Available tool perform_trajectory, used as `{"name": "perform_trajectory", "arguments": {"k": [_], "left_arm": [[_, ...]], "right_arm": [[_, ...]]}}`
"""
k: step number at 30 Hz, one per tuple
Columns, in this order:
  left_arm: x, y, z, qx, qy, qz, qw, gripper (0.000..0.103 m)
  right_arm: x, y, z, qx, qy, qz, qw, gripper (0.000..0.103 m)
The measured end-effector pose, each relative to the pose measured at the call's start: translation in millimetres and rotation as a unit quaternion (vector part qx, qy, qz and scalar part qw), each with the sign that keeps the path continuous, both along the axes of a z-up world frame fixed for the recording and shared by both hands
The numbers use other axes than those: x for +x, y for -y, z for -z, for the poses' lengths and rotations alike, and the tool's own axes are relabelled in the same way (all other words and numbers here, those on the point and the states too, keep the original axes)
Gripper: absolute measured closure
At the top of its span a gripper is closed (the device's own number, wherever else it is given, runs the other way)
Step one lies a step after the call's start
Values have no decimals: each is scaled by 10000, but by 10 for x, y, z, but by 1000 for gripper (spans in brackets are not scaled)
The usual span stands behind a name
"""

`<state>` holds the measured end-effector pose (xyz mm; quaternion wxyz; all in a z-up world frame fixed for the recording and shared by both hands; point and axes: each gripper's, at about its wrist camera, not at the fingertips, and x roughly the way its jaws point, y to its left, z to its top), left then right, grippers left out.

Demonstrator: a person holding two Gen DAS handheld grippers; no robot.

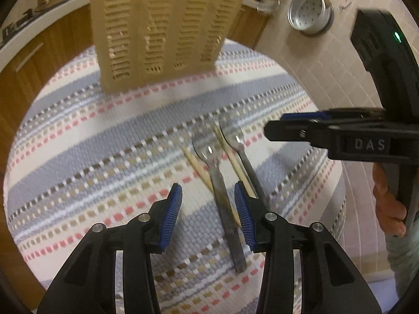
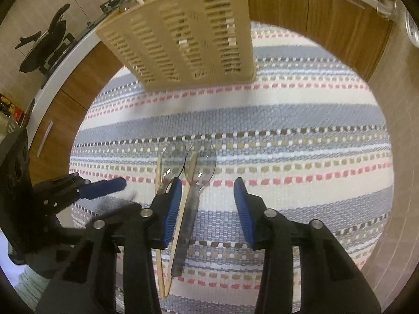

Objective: Organize utensils
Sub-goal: 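Move both tools back down to the remaining utensils, then grasp a clear spoon with the left tool while the right tool grasps another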

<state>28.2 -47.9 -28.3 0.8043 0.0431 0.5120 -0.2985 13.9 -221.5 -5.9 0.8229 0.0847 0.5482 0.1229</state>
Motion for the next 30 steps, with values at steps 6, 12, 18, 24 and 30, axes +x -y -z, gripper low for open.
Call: {"name": "perform_trajectory", "arguments": {"k": [6,12,18,24,30], "left_arm": [[-69,134,139,258,-56,84,9996,67],[-73,195,220,524,48,-3,9986,79],[-152,213,203,660,226,-83,9975,83],[-196,-11,153,618,180,-338,9974,98],[-155,-321,141,579,107,-926,9940,102]], "right_arm": [[96,-94,227,61,-393,-16,9992,66],[181,-219,337,30,-435,-94,9990,76],[198,-339,372,-185,-369,-222,9989,90],[121,-270,366,-371,-392,-112,9985,92],[42,-163,355,-675,-399,59,9969,92]]}}
